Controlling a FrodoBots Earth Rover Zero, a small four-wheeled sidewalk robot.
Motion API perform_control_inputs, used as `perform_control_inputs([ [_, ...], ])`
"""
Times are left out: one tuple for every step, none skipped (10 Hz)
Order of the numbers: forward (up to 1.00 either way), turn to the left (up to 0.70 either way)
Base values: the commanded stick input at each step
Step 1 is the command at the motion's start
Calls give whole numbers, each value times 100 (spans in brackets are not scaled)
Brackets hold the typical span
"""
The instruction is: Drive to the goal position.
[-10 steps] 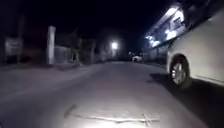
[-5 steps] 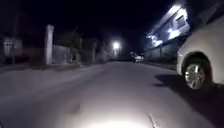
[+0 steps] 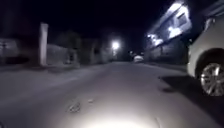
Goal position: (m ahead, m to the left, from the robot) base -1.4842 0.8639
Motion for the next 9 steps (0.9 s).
perform_control_inputs([
  [100,-40],
  [100,0],
  [100,0],
  [100,0],
  [100,0],
  [100,-12],
  [100,-38],
  [100,-40],
  [100,-40],
])
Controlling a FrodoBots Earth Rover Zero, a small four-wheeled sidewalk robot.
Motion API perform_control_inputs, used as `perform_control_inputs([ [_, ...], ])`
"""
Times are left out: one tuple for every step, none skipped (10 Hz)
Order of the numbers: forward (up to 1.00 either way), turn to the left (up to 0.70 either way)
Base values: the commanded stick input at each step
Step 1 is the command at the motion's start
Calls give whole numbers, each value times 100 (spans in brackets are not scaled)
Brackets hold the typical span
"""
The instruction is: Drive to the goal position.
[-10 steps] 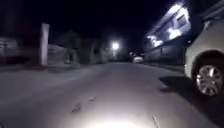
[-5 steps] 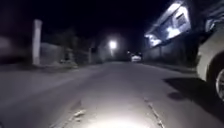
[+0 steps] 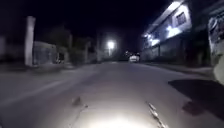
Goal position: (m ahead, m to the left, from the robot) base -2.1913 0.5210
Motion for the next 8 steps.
perform_control_inputs([
  [100,-40],
  [100,-40],
  [100,-40],
  [100,-40],
  [100,-40],
  [100,-40],
  [100,-40],
  [100,-16],
])
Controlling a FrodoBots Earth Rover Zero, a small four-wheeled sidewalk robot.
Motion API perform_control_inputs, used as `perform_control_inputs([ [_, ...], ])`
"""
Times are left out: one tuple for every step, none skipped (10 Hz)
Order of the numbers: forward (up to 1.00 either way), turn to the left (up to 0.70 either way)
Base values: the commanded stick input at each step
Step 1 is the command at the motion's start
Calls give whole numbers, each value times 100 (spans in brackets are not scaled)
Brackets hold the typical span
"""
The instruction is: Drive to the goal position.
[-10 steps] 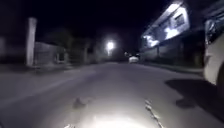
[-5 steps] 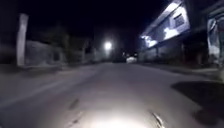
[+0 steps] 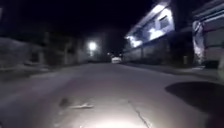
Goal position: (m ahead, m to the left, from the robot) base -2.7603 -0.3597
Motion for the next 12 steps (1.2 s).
perform_control_inputs([
  [100,0],
  [100,0],
  [100,0],
  [100,0],
  [100,0],
  [100,0],
  [100,-7],
  [100,-19],
  [100,-31],
  [100,-40],
  [100,-23],
  [100,0],
])
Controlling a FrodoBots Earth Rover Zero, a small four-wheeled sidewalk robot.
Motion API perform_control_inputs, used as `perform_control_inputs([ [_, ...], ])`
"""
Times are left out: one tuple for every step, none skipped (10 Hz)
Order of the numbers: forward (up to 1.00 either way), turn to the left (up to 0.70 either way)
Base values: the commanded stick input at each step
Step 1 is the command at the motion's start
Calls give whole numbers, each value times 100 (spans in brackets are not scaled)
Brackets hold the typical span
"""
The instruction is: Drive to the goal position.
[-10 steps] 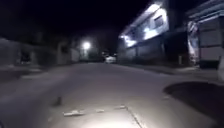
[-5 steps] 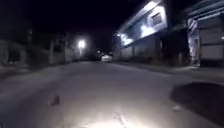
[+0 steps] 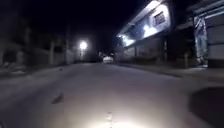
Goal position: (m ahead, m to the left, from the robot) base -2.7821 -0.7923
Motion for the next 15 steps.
perform_control_inputs([
  [100,0],
  [100,0],
  [100,0],
  [100,0],
  [100,0],
  [100,0],
  [100,0],
  [100,0],
  [100,0],
  [100,0],
  [100,0],
  [100,0],
  [100,0],
  [100,0],
  [100,0],
])
